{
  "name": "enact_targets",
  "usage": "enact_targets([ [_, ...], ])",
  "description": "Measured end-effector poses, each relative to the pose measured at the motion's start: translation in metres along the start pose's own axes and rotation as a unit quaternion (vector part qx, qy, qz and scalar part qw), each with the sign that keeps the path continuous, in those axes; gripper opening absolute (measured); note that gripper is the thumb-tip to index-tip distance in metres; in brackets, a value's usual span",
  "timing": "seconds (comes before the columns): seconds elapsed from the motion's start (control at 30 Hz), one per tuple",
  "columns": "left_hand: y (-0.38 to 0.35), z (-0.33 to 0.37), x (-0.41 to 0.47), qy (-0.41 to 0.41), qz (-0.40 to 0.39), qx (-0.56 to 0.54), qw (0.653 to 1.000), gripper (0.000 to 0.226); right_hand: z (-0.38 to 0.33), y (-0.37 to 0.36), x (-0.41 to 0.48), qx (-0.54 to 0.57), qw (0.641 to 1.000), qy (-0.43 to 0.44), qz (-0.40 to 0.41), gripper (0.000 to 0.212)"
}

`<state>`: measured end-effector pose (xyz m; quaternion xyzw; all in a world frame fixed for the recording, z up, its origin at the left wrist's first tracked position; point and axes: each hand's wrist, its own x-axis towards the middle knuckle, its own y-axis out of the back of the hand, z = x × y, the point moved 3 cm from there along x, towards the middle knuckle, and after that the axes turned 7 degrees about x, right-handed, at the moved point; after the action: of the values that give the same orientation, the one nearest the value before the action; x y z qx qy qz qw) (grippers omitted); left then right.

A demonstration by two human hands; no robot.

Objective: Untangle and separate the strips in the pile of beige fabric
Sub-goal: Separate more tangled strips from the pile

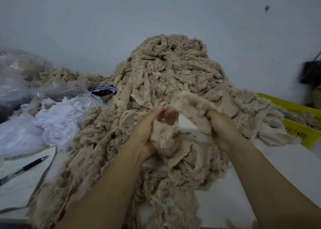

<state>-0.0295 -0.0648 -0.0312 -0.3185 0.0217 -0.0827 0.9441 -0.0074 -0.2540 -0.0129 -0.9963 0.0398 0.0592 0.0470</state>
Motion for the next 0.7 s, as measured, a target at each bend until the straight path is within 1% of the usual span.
enact_targets([
  [0.07,0.000,0.000,-0.001,-0.012,0.008,0.016,1.000,0.010,0.002,0.000,0.002,0.019,1.000,0.002,0.002,0.028],
  [0.1,0.000,0.000,0.000,-0.024,0.032,0.070,0.997,0.009,0.003,-0.002,0.003,0.013,1.000,0.005,-0.001,0.027],
  [0.13,-0.001,0.001,0.000,-0.048,0.065,0.169,0.982,0.007,0.004,-0.005,0.002,0.005,1.000,0.010,-0.004,0.023],
  [0.17,-0.001,0.003,0.000,-0.080,0.103,0.294,0.947,0.007,0.004,-0.008,0.002,0.004,1.000,0.014,-0.012,0.021],
  [0.2,-0.005,0.005,-0.001,-0.115,0.114,0.410,0.897,0.009,0.004,-0.011,0.002,0.008,0.999,0.018,-0.025,0.022],
  [0.23,-0.006,0.002,0.000,-0.136,0.093,0.499,0.851,0.018,0.003,-0.014,0.001,0.011,0.999,0.027,-0.043,0.024],
  [0.27,-0.009,-0.003,-0.001,-0.135,0.061,0.542,0.827,0.024,0.002,-0.016,-0.001,0.005,0.997,0.041,-0.069,0.028],
  [0.3,-0.008,-0.008,-0.002,-0.119,0.043,0.564,0.816,0.022,0.001,-0.017,-0.003,-0.005,0.994,0.056,-0.098,0.033],
  [0.33,-0.006,-0.010,-0.003,-0.113,0.051,0.577,0.807,0.022,0.000,-0.019,-0.005,-0.016,0.990,0.070,-0.124,0.037],
  [0.37,-0.003,-0.011,-0.003,-0.117,0.069,0.578,0.804,0.028,-0.002,-0.020,-0.006,-0.023,0.987,0.081,-0.137,0.039],
  [0.4,-0.001,-0.010,-0.005,-0.128,0.084,0.558,0.815,0.032,-0.003,-0.019,-0.006,-0.023,0.987,0.088,-0.135,0.039],
  [0.47,-0.002,-0.007,-0.006,-0.136,0.089,0.467,0.869,0.031,0.000,-0.017,-0.006,-0.014,0.990,0.086,-0.115,0.033],
  [0.5,-0.004,-0.007,-0.006,-0.133,0.077,0.415,0.897,0.030,0.003,-0.017,-0.006,-0.019,0.990,0.081,-0.116,0.029],
  [0.57,-0.008,-0.006,-0.009,-0.102,0.051,0.329,0.937,0.034,0.013,-0.019,-0.007,-0.037,0.985,0.061,-0.159,0.026],
  [0.63,-0.011,-0.007,-0.007,-0.035,0.035,0.258,0.965,0.028,0.020,-0.022,-0.010,-0.057,0.977,0.049,-0.202,0.027],
  [0.67,-0.011,-0.005,-0.006,-0.013,0.040,0.233,0.972,0.023,0.021,-0.023,-0.010,-0.075,0.975,0.053,-0.201,0.027],
  [0.7,-0.010,-0.002,-0.004,-0.008,0.048,0.217,0.975,0.020,0.021,-0.021,-0.008,-0.101,0.977,0.062,-0.180,0.025],
])
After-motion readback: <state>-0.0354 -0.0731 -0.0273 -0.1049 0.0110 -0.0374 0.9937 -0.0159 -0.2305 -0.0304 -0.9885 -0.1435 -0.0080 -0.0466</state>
